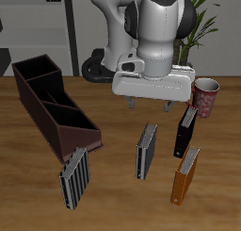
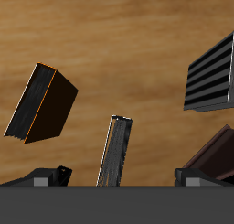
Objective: Place the left striped book into the right desk caddy's front compartment
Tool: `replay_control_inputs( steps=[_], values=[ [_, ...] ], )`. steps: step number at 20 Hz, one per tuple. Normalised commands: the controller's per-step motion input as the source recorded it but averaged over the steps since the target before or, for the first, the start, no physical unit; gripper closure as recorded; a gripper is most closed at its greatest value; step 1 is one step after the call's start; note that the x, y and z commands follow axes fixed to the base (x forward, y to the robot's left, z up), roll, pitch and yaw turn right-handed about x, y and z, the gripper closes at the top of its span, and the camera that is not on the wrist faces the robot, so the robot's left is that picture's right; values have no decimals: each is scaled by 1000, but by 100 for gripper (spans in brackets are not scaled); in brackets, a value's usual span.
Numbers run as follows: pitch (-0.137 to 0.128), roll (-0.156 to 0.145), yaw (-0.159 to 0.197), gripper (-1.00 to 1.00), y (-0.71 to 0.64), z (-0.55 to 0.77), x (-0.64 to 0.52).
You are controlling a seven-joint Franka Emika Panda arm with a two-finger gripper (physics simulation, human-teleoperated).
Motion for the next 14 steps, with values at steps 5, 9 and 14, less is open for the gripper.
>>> replay_control_inputs(
  steps=[5, 9, 14],
  values=[
    [-5, -6, -37, -100, -52, -135, 72],
    [14, -20, -19, -100, -116, -264, 87],
    [8, -19, -27, -100, -62, -185, 48]
  ],
)
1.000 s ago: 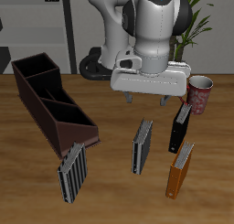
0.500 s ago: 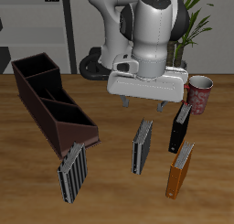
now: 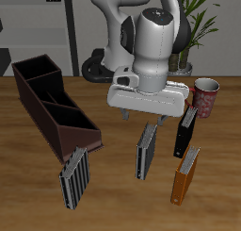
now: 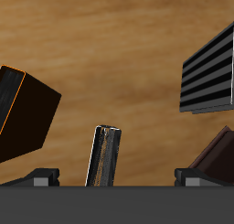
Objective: Place the left striped book into the right desk caddy's front compartment
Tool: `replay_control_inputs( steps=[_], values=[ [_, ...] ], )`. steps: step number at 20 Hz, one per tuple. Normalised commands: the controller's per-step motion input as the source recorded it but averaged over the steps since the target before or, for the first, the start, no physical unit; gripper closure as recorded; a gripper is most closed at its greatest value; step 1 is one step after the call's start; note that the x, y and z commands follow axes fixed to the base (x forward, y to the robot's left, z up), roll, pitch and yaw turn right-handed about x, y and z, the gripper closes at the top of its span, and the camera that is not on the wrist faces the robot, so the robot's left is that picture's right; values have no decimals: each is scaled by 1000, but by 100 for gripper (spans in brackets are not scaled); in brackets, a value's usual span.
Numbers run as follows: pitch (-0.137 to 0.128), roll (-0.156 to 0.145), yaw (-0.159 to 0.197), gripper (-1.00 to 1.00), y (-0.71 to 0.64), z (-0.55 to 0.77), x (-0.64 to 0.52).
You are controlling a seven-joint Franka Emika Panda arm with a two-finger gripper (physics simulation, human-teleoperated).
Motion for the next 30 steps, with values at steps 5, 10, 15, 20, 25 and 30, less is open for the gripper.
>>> replay_control_inputs(
  steps=[5, 10, 15, 20, 25, 30],
  values=[
    [14, -6, -7, -100, -32, -187, 36],
    [29, -19, -28, -100, -93, -274, 76],
    [35, -4, -15, -100, 46, -316, 42],
    [33, 25, 1, -100, 119, -307, 45],
    [43, -4, -23, 100, -6, -287, 25],
    [-7, -7, -6, 100, -91, 42, -33]
  ],
)
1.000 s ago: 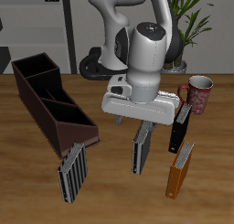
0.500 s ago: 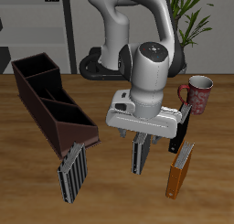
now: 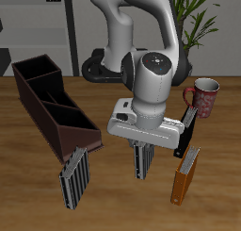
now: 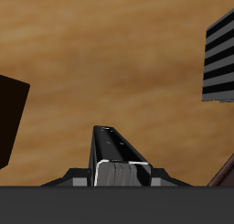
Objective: Place the left striped book into the right desk caddy's front compartment
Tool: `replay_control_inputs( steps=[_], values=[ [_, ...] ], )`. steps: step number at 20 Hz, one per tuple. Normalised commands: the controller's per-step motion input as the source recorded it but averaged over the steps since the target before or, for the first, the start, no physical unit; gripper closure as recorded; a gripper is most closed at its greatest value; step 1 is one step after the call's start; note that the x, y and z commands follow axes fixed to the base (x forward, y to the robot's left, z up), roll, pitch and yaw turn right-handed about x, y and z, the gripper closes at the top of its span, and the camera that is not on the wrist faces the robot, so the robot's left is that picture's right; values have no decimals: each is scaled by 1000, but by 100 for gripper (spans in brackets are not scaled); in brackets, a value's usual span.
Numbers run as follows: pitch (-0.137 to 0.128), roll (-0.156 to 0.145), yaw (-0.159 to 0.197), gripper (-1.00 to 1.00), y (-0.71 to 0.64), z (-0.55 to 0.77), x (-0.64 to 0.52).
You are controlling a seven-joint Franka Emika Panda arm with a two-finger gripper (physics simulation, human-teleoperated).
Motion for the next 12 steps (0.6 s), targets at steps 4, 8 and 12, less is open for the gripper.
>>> replay_control_inputs(
  steps=[4, 8, 12],
  values=[
    [-25, -2, -16, 100, -134, 247, -116],
    [-47, 0, 31, 100, -66, 423, -249],
    [-56, -11, 83, 100, -102, 582, -405]
  ],
)
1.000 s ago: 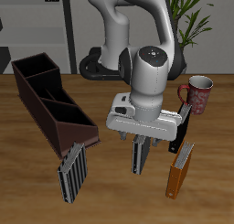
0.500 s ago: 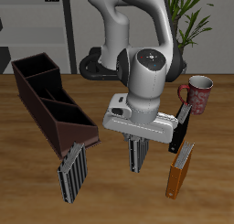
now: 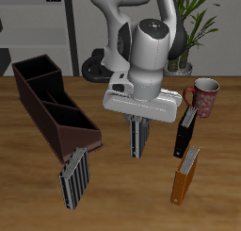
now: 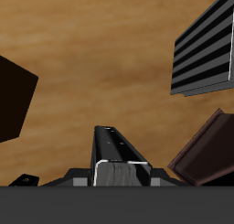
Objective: Place the left striped book into the right desk caddy's front compartment
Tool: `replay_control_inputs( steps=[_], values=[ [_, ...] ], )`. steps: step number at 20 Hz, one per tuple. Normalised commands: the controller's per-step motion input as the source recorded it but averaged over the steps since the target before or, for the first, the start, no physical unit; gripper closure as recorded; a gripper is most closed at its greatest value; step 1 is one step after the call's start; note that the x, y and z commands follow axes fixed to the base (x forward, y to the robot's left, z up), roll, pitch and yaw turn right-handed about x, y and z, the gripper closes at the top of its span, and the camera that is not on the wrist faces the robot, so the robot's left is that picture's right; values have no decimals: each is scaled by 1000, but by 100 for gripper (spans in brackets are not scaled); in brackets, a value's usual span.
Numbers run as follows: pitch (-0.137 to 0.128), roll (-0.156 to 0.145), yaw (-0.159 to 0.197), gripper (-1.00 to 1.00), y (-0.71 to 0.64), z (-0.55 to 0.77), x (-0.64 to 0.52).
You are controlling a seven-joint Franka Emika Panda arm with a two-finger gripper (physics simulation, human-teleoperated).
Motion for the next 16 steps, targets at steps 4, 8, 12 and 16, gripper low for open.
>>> replay_control_inputs(
  steps=[4, 8, 12, 16],
  values=[
    [-76, 10, 108, 100, -60, 573, -522],
    [-67, -4, 114, 100, -178, 558, -584],
    [-70, -11, 109, 100, -177, 514, -680],
    [-62, -6, 124, 100, -88, 395, -690]
  ],
)
